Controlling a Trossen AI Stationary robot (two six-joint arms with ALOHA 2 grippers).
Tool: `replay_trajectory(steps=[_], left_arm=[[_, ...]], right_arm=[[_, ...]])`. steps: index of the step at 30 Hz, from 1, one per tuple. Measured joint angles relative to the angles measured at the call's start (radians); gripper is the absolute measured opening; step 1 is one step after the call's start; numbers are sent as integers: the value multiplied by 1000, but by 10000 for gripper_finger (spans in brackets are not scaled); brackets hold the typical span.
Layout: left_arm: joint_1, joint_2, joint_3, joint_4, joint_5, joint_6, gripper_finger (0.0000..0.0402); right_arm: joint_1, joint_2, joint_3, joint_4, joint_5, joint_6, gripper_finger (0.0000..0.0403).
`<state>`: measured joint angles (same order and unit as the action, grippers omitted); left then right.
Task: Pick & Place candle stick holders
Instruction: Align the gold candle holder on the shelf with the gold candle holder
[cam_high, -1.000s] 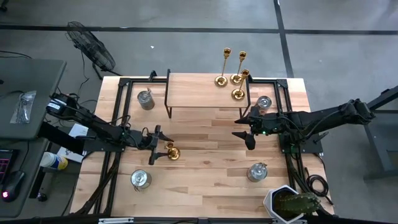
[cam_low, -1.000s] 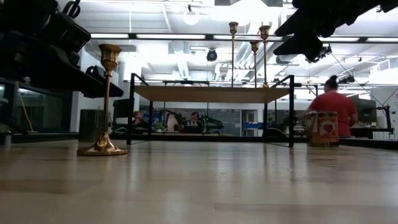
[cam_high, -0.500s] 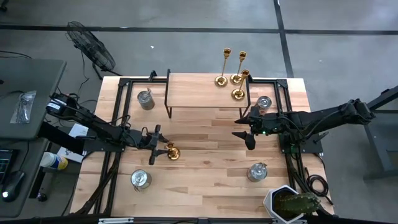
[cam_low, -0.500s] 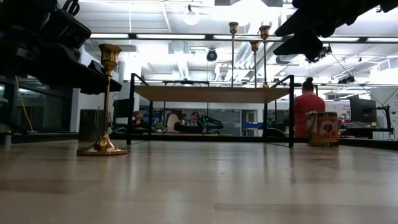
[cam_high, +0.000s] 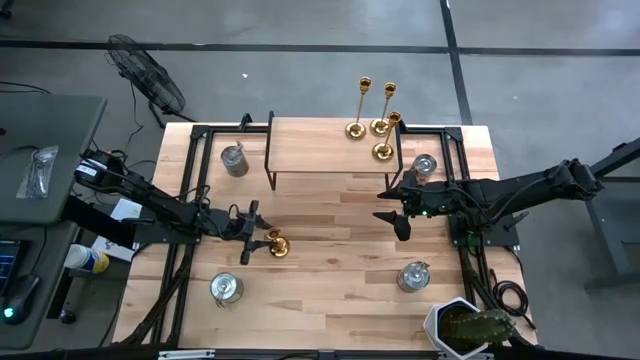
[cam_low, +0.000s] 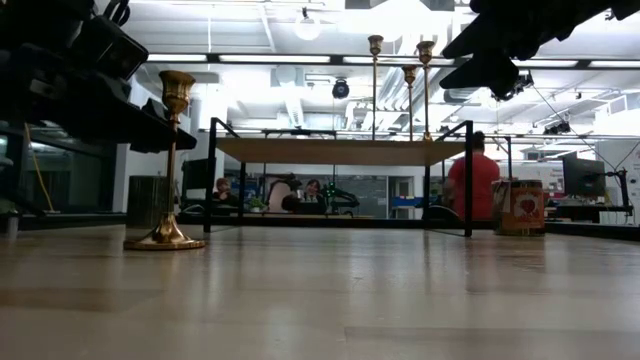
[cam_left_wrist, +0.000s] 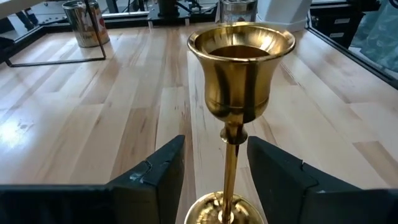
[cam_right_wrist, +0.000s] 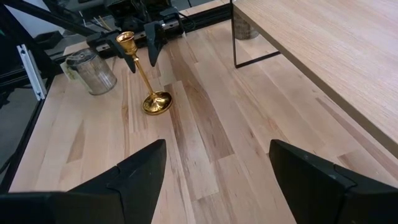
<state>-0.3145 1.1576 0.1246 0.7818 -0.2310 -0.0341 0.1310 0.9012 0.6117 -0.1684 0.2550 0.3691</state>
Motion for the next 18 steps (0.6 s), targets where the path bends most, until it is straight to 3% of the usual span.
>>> replay_trajectory(steps=[9, 18], left_arm=[[0, 0, 0, 0, 0, -36, 162], [0, 0, 0, -2, 4, -53, 89]], right_arm=[[0, 0, 0, 0, 0, 0, 278], [0, 0, 0, 0, 0, 0, 278]])
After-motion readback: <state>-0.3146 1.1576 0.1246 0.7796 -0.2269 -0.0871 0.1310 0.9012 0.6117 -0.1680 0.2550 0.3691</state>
